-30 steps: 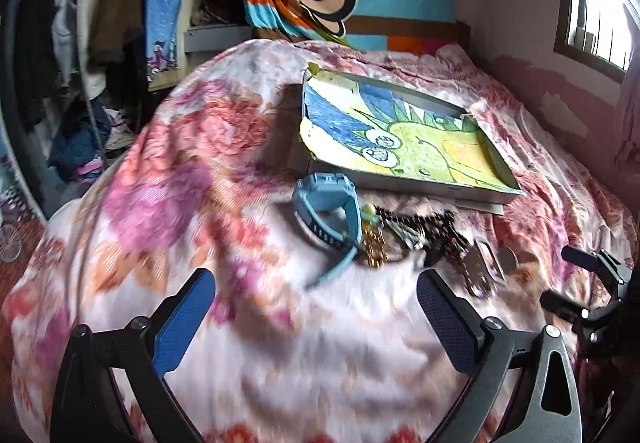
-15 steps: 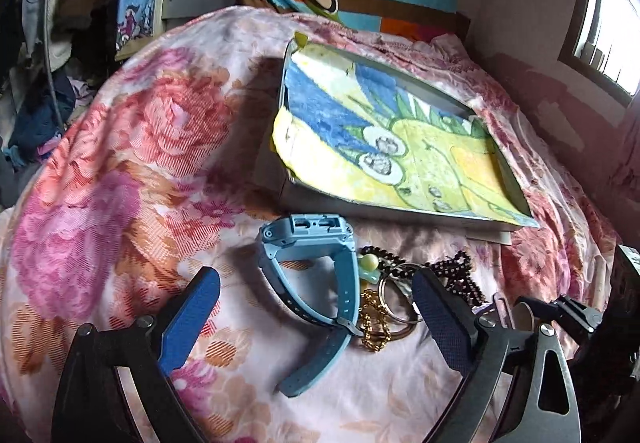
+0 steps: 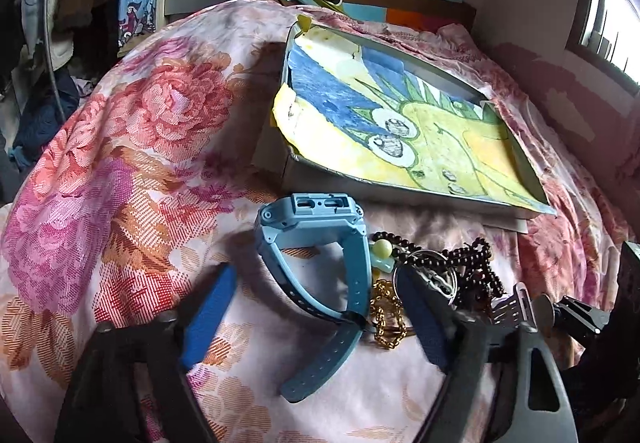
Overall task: Organize jewelry
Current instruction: 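Move the left tool to the blue watch while the right tool approaches the grey hair clip, then close the left tool on the blue watch while the right tool grips the grey clip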
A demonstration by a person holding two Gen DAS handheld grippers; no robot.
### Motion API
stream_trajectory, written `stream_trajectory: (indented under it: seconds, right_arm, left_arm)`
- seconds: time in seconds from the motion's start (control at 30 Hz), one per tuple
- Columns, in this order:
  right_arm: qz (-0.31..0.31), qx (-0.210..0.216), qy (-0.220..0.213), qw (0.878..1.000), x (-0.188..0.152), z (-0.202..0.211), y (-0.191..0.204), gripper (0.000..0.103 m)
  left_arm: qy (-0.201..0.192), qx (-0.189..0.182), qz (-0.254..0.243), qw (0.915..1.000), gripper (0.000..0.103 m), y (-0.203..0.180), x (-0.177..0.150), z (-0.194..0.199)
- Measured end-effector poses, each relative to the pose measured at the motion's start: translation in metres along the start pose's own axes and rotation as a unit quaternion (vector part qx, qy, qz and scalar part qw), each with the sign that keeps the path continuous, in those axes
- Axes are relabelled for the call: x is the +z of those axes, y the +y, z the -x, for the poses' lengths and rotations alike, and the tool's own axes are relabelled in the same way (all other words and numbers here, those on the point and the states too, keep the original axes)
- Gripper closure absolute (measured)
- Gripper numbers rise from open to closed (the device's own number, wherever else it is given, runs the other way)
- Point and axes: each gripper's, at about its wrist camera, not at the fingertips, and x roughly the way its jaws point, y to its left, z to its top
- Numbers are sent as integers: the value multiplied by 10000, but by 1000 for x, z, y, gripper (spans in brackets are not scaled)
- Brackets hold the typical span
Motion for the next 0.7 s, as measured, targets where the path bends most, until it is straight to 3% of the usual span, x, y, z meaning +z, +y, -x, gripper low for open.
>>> stream_trajectory:
  seconds: [0.17, 0.4, 0.7]
  right_arm:
    - [-55, 34, -105, 9999, -1, 2, -1, 38]
    - [-129, 106, -207, 9996, -4, 4, -4, 53]
    - [-148, 146, -262, 9994, -5, 5, -4, 54]
  left_arm:
    - [3, 0, 84, 10000, 47, 1, -2, 0]
    - [-34, 5, 261, 9997, 71, -1, -8, 1]
    - [-24, -5, 418, 9991, 88, -9, -12, 10]
